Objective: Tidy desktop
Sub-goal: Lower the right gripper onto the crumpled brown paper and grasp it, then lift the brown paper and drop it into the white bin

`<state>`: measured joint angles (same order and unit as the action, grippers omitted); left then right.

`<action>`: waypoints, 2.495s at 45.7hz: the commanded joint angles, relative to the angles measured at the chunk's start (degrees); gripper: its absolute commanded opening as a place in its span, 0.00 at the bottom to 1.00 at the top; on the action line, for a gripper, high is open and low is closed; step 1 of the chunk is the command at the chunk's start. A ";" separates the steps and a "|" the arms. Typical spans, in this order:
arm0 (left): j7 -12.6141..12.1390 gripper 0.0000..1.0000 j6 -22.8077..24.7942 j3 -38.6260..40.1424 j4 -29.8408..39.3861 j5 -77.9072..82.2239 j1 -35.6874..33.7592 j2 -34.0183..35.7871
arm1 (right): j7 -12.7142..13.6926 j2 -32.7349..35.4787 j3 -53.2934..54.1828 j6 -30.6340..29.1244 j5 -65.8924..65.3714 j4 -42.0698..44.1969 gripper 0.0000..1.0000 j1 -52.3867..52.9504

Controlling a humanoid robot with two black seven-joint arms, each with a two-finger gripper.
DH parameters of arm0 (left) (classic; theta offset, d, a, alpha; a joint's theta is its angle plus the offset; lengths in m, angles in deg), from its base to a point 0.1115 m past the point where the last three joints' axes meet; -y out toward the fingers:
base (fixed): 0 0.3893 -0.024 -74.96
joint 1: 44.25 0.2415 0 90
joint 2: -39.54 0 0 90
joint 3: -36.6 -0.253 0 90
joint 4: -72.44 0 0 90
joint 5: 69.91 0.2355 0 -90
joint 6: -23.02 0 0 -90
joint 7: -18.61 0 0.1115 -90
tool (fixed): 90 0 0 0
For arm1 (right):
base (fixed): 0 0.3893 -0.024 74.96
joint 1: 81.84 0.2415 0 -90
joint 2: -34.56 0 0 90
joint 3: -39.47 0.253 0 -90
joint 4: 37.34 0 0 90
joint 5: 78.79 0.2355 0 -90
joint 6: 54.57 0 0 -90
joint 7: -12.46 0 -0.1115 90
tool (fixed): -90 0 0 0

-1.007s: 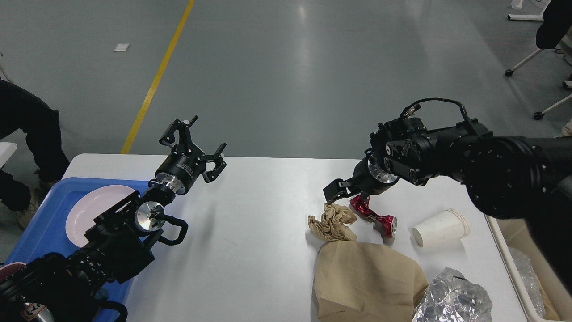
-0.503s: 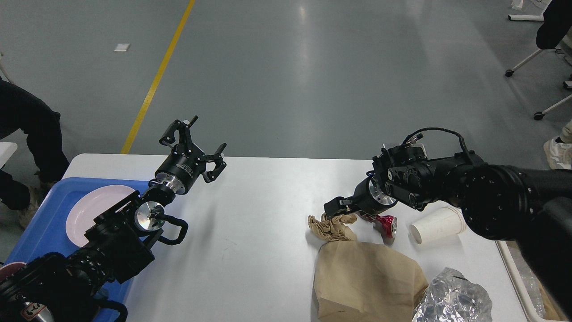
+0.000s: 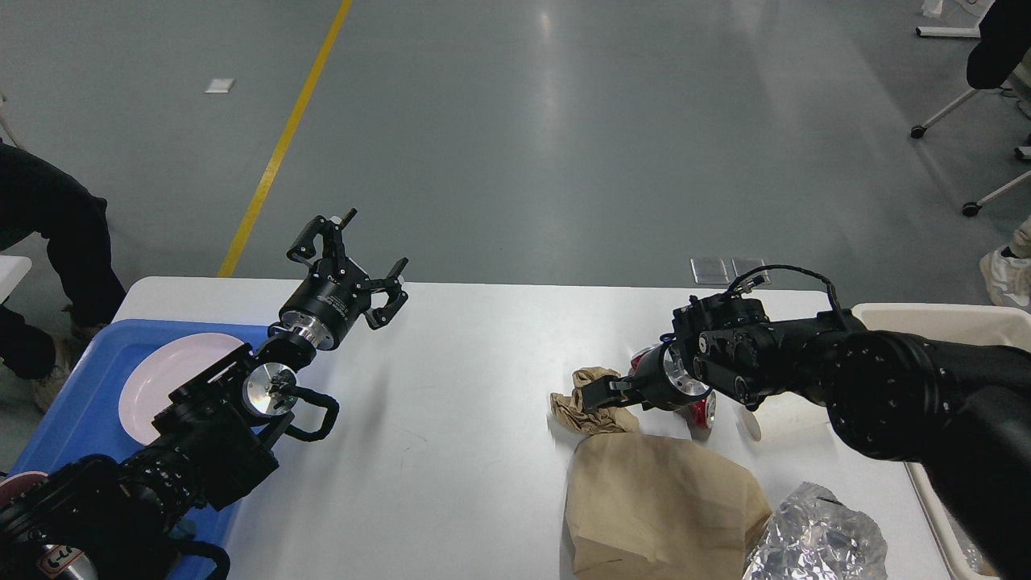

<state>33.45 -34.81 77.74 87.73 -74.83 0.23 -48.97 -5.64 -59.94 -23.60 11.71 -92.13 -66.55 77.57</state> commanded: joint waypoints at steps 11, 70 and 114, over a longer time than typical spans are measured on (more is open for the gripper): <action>0.02 0.97 0.00 0.00 0.00 0.00 0.00 0.00 | 0.09 -0.15 -1.17 1.30 3.06 0.91 0.26 -0.59; 0.02 0.97 0.09 0.00 0.00 0.00 0.00 0.00 | -0.27 14.87 -1.61 -31.29 3.50 -7.79 0.00 21.11; 0.02 0.97 0.00 0.00 0.00 0.00 0.00 0.00 | 0.00 31.93 -19.27 -27.27 1.74 -4.63 0.00 37.03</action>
<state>33.47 -34.81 77.74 87.73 -74.83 0.22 -48.97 -5.63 -30.20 -41.64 -19.17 -90.39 -71.96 116.94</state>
